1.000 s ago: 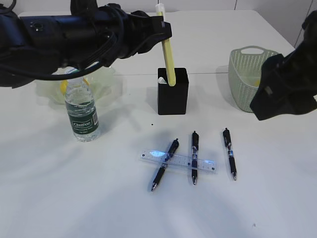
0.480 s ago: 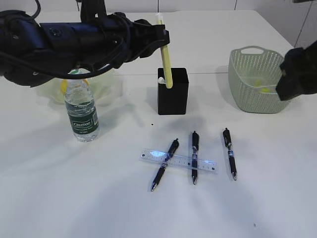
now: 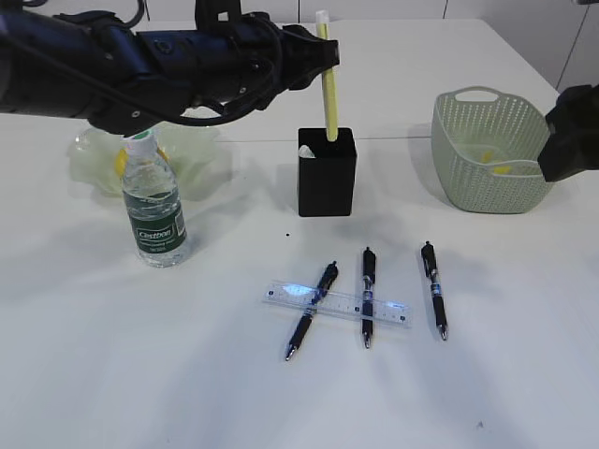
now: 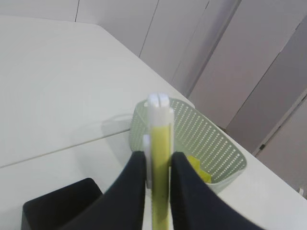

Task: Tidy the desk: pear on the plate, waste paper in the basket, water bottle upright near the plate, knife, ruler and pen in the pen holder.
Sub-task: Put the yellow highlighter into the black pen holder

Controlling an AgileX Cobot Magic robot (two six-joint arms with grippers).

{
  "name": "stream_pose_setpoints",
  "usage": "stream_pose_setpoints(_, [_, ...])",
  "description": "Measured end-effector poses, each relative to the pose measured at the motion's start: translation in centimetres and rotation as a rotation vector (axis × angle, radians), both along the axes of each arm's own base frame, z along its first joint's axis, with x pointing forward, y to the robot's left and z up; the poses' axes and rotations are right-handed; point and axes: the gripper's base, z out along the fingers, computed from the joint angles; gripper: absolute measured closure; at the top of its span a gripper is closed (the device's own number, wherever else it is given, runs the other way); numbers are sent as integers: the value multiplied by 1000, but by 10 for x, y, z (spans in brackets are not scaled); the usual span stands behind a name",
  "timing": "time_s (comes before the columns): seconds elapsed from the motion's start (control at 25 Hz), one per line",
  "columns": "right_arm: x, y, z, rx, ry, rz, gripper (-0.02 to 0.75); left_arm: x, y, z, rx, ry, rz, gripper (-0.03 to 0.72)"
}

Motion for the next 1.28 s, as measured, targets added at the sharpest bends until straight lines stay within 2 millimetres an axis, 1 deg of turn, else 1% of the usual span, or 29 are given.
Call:
stream_pose_setpoints(0.28, [6,2,-8,-13,31,6,182,33,-2,-22,38,-18,27,610])
stream_pose_setpoints(0.44, [8,2,-13,-19,46,10,182,43,-4,-29,83,-64,19,611])
stream_pose_setpoints(0.76, [8,2,-12,-20,45,12,182,55,-10,-46,110,-80,10,611])
stream_pose_setpoints(1.0, [9,3,-13,-22,47,16,183,63,-16,-51,104,-103,3,611])
stream_pose_setpoints(1.28, [9,3,-13,-26,47,23,182,66,-18,-68,127,-95,-6,611])
